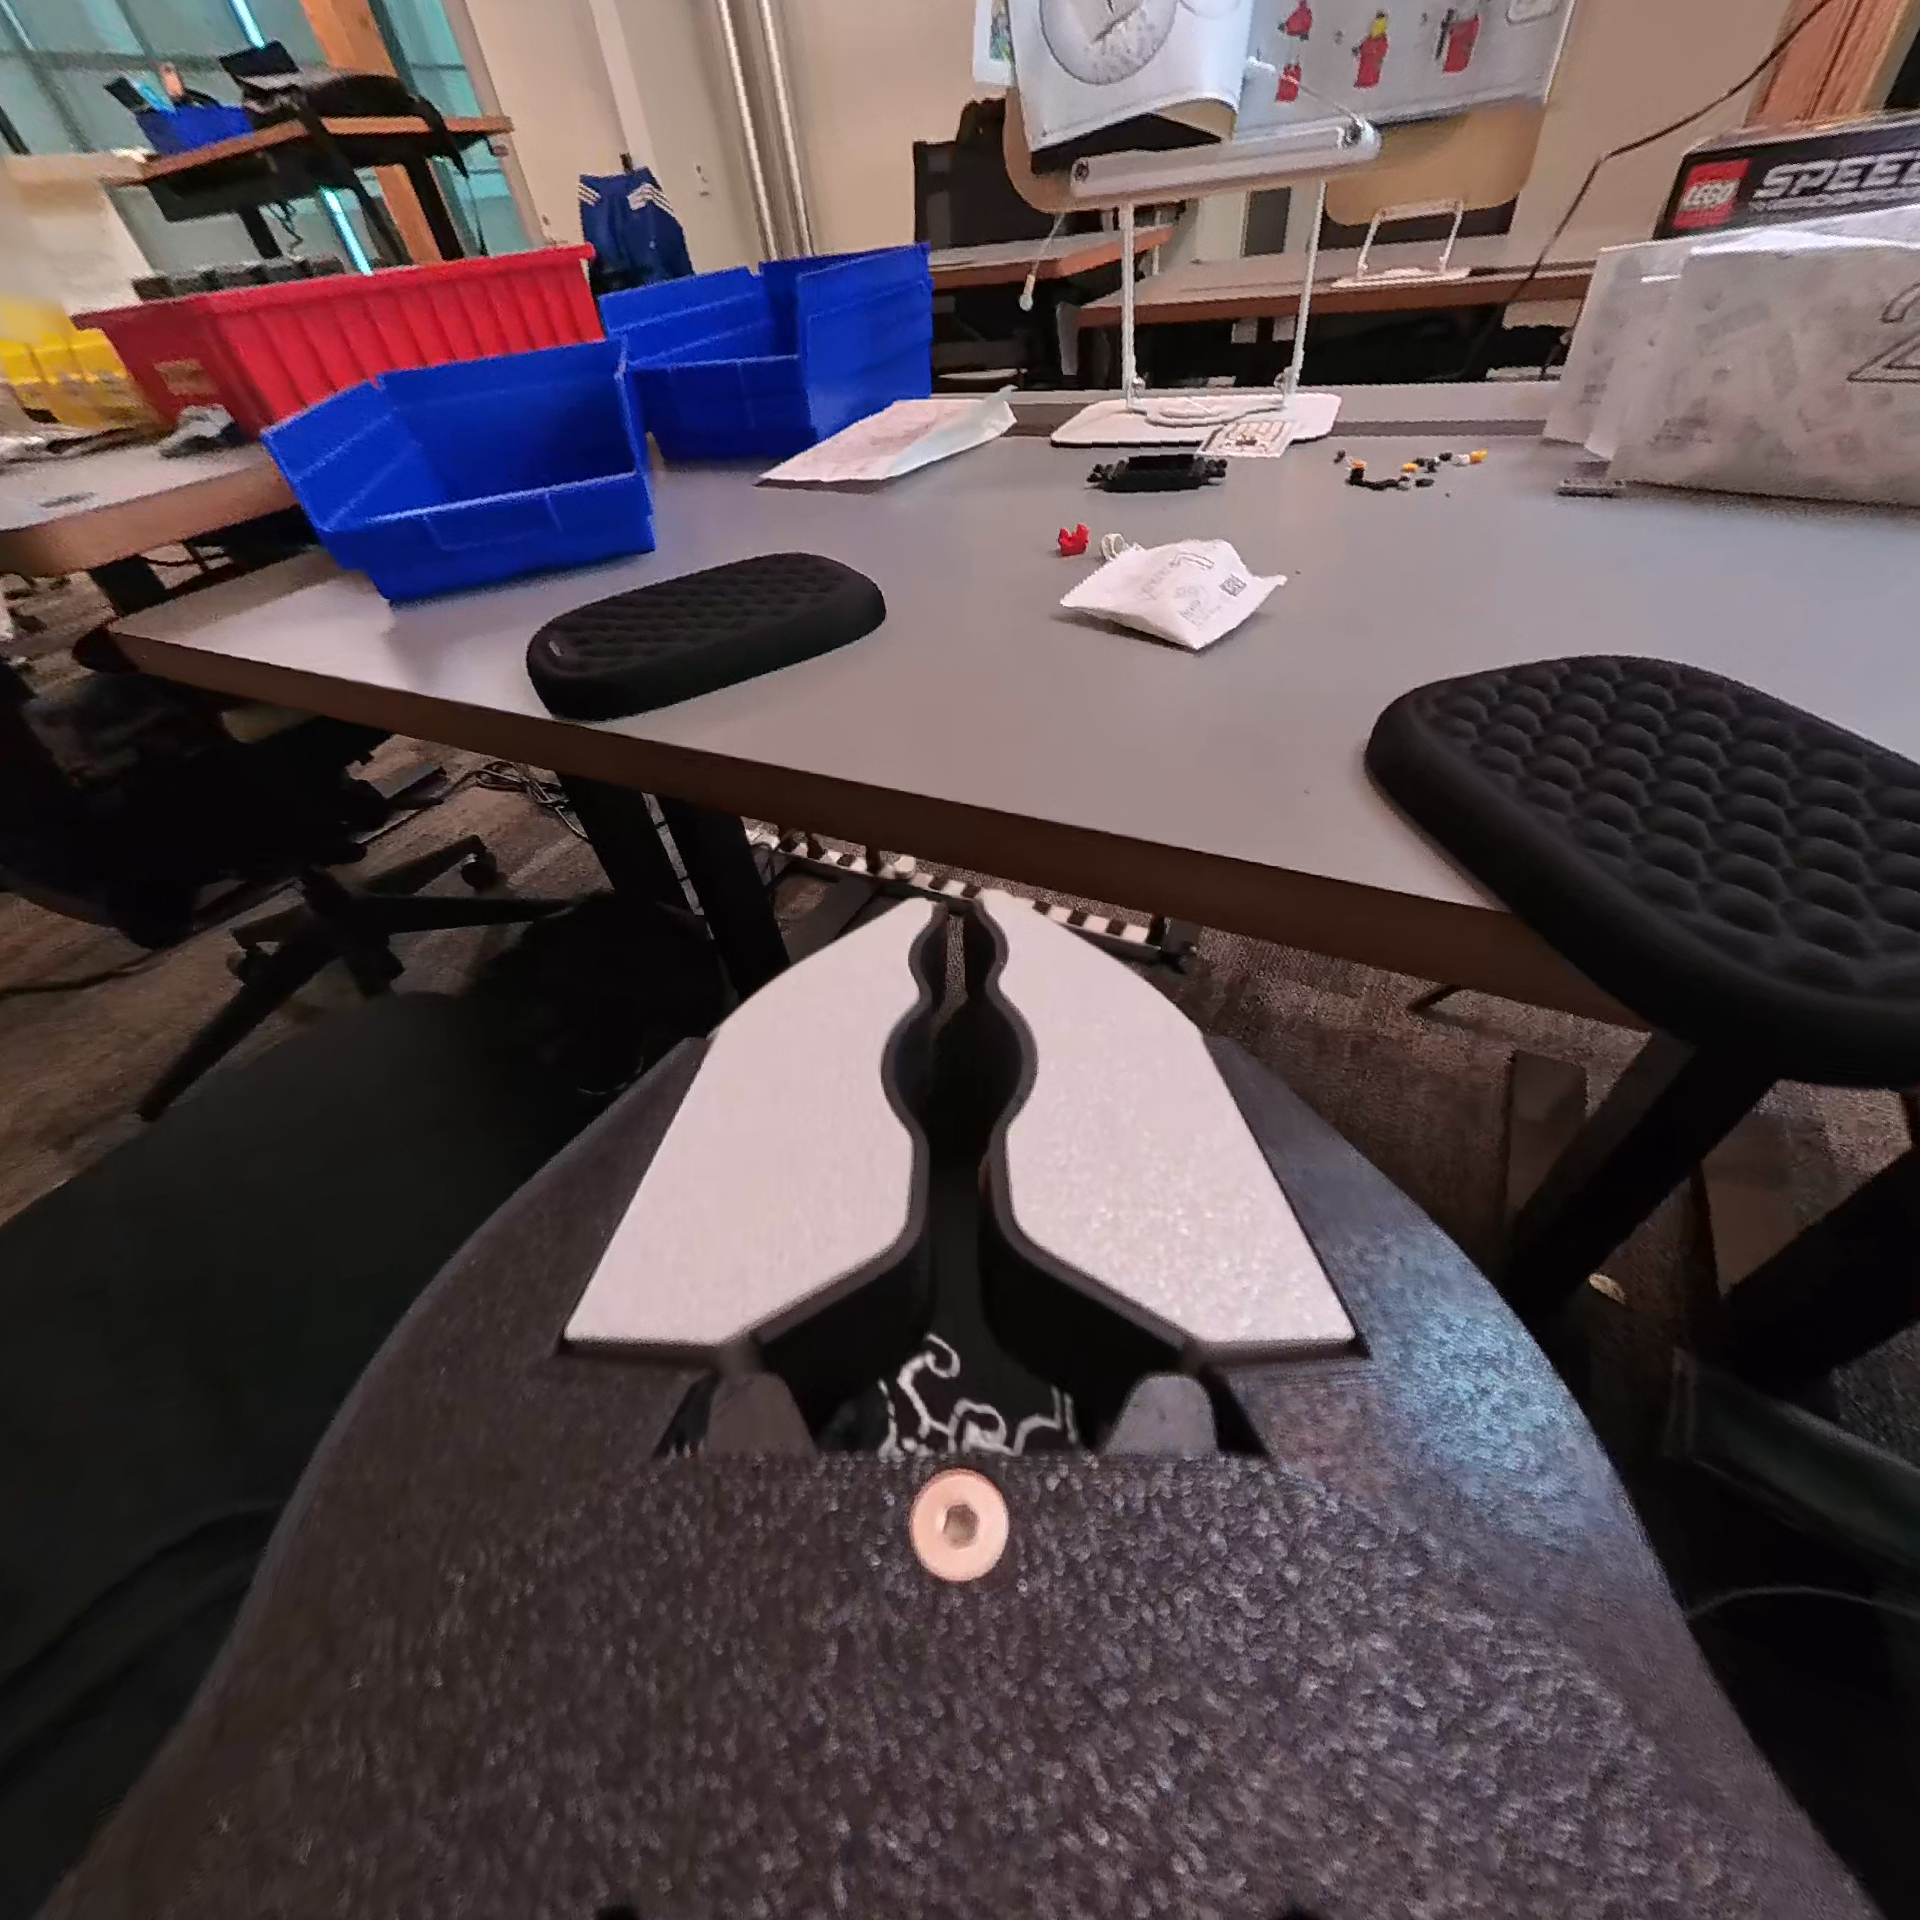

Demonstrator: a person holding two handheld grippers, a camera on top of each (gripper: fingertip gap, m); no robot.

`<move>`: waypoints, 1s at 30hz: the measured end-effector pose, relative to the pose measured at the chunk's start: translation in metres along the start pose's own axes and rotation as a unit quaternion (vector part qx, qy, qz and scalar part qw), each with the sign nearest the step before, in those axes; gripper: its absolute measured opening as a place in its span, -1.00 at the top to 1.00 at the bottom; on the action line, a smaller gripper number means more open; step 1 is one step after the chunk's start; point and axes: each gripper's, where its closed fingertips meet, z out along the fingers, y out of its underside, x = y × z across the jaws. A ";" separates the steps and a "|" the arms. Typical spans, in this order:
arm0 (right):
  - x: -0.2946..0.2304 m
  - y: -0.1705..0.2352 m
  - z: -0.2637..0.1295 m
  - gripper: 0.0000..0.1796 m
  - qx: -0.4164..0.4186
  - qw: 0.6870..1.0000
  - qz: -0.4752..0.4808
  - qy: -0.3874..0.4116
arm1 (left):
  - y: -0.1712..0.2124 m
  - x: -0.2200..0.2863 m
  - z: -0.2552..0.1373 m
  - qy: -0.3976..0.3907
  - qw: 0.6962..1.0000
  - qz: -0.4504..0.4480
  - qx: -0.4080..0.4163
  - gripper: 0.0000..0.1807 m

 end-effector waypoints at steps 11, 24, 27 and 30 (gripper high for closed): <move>-0.003 -0.046 0.079 0.97 0.058 0.998 0.002 -0.037 | 0.019 -0.058 -0.098 -0.180 0.983 -0.020 -0.013 1.00; -0.167 -0.062 0.232 1.00 0.071 0.974 -0.026 -0.212 | 0.024 -0.203 -0.139 -0.301 0.951 0.043 -0.050 1.00; -0.223 -0.063 0.267 1.00 0.083 0.959 -0.070 -0.260 | 0.024 -0.254 -0.128 -0.314 0.947 0.064 -0.032 1.00; -0.276 -0.076 0.309 1.00 0.095 0.947 -0.089 -0.295 | 0.027 -0.309 -0.121 -0.345 0.936 0.066 -0.010 1.00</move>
